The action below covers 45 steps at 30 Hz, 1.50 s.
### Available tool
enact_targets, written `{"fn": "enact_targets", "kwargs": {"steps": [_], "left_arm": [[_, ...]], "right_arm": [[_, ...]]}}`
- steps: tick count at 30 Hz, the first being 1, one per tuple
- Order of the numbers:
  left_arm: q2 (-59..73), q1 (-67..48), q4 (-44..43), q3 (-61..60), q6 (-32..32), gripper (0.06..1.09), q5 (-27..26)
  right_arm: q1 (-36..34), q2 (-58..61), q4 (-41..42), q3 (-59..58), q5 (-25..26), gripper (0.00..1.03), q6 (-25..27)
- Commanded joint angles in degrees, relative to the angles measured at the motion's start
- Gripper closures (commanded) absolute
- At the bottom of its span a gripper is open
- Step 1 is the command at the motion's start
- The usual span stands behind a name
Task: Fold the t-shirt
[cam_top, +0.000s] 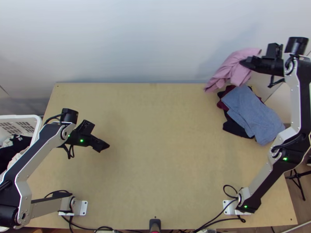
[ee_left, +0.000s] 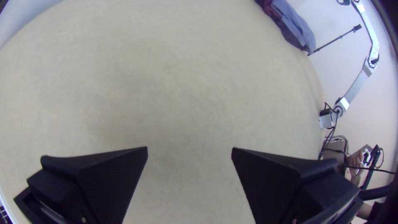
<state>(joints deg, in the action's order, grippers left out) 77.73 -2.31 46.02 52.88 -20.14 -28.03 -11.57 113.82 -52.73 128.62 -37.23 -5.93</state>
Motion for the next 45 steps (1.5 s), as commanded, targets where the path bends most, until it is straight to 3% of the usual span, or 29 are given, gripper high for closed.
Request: {"fn": "enact_targets", "kwargs": {"steps": [1,16,29,34,38,45], "left_arm": [[-0.48,0.64,-0.4,-1.03,0.37,0.1,-0.09],[-0.83,0.28,-0.84,-1.64,0.98,0.1,-0.09],[-1.27,-0.95,-1.2,-3.14,0.89,0.1,-0.01],[-1.09,-1.65,-1.55,-3.22,0.98,0.1,-0.09],[-1.27,-1.91,-1.72,-3.93,0.98,0.1,-0.09],[-2.15,-1.82,-1.72,-4.72,0.98,0.1,-0.01]], "right_arm": [[-4.95,-0.62,-0.8,-0.3,0.06,1.0,1.01],[-12.42,-4.66,-3.34,-9.0,-0.56,1.0,4.97],[-22.0,-9.85,-3.34,-31.85,-0.56,1.0,14.28],[-26.57,-9.85,-3.34,-38.09,-0.56,0.94,18.24],[-29.47,-9.67,-3.43,-42.13,-0.56,0.94,21.67],[-32.46,-5.36,-3.43,-42.84,-0.56,0.93,23.42]]}}
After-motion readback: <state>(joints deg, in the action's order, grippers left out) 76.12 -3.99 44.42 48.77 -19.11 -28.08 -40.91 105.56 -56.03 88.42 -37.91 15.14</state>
